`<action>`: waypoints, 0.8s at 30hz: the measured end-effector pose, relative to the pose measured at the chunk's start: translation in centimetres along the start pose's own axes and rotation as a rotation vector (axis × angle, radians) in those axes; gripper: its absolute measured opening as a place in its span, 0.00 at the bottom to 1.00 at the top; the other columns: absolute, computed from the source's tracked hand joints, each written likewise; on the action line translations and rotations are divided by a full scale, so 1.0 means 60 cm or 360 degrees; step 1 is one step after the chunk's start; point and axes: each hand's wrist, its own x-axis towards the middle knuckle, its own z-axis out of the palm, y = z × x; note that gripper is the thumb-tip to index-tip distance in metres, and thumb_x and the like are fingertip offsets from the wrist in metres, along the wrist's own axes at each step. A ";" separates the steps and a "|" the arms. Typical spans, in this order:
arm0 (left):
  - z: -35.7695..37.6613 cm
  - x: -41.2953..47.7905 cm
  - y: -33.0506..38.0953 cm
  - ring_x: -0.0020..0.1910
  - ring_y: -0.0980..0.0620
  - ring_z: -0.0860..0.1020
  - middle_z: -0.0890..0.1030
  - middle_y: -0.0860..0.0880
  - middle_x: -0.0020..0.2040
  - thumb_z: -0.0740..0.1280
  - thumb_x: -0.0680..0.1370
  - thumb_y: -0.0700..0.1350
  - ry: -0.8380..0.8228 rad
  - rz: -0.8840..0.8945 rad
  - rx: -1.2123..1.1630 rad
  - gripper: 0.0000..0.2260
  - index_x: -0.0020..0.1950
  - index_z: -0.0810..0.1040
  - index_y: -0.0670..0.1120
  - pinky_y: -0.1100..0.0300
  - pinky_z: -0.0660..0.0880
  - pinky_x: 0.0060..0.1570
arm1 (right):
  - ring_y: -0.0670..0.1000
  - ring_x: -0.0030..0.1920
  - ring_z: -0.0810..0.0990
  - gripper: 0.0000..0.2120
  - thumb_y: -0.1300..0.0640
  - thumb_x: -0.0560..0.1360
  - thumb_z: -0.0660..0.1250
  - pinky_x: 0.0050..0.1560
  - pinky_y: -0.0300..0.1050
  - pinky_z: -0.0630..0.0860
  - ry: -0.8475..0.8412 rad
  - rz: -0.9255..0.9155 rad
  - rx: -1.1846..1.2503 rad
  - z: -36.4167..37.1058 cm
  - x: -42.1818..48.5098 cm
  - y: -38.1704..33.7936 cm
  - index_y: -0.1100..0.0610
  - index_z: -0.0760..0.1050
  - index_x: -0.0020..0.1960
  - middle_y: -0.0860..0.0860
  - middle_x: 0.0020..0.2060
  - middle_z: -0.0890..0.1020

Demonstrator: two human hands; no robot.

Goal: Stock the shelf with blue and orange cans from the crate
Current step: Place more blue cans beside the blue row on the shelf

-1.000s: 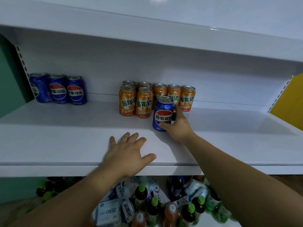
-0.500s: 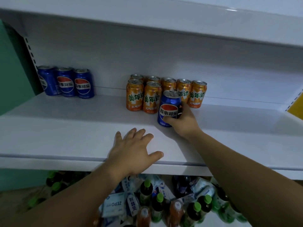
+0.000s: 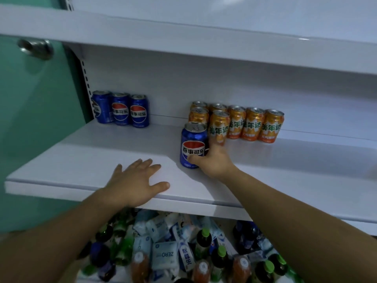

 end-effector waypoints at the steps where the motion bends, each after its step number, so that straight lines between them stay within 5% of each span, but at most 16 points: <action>1: -0.004 -0.002 -0.031 0.77 0.55 0.45 0.45 0.56 0.79 0.47 0.74 0.71 -0.0006 -0.0043 -0.0018 0.35 0.78 0.48 0.59 0.44 0.41 0.74 | 0.53 0.62 0.76 0.31 0.57 0.70 0.76 0.57 0.42 0.71 -0.0010 -0.0004 0.0005 0.013 0.005 -0.008 0.54 0.66 0.69 0.52 0.64 0.77; 5: -0.024 -0.002 -0.132 0.77 0.55 0.45 0.46 0.56 0.79 0.40 0.64 0.78 -0.0058 -0.0182 -0.0057 0.44 0.77 0.48 0.59 0.44 0.41 0.74 | 0.53 0.62 0.75 0.30 0.58 0.70 0.75 0.55 0.41 0.70 -0.0053 -0.0005 0.0013 0.060 0.031 -0.035 0.54 0.66 0.68 0.51 0.63 0.76; 8: -0.023 0.002 -0.175 0.77 0.55 0.44 0.46 0.56 0.79 0.45 0.69 0.76 -0.0030 -0.0247 -0.0059 0.39 0.77 0.48 0.60 0.42 0.40 0.74 | 0.52 0.63 0.75 0.30 0.57 0.72 0.74 0.54 0.40 0.68 -0.0074 -0.0007 -0.0010 0.091 0.051 -0.047 0.54 0.64 0.70 0.51 0.64 0.75; 11: -0.014 0.007 -0.179 0.77 0.56 0.43 0.46 0.57 0.79 0.48 0.74 0.72 0.0065 -0.0243 -0.0066 0.34 0.77 0.49 0.60 0.42 0.39 0.73 | 0.53 0.64 0.74 0.29 0.59 0.72 0.73 0.57 0.41 0.69 -0.0049 0.0015 0.0079 0.120 0.082 -0.058 0.55 0.66 0.69 0.52 0.64 0.76; 19: -0.004 0.007 -0.183 0.77 0.58 0.45 0.47 0.59 0.78 0.39 0.59 0.77 0.0179 -0.0240 -0.0150 0.46 0.76 0.51 0.62 0.44 0.39 0.74 | 0.52 0.63 0.75 0.28 0.56 0.73 0.72 0.59 0.42 0.71 0.0111 -0.0008 -0.0007 0.201 0.197 -0.050 0.55 0.67 0.70 0.52 0.64 0.77; 24: -0.003 0.010 -0.188 0.76 0.59 0.43 0.46 0.60 0.78 0.36 0.58 0.76 0.0211 -0.0226 -0.0132 0.46 0.76 0.49 0.64 0.44 0.39 0.74 | 0.55 0.62 0.76 0.30 0.50 0.72 0.72 0.63 0.51 0.74 0.0169 0.0008 -0.0126 0.220 0.257 -0.040 0.52 0.66 0.71 0.54 0.64 0.75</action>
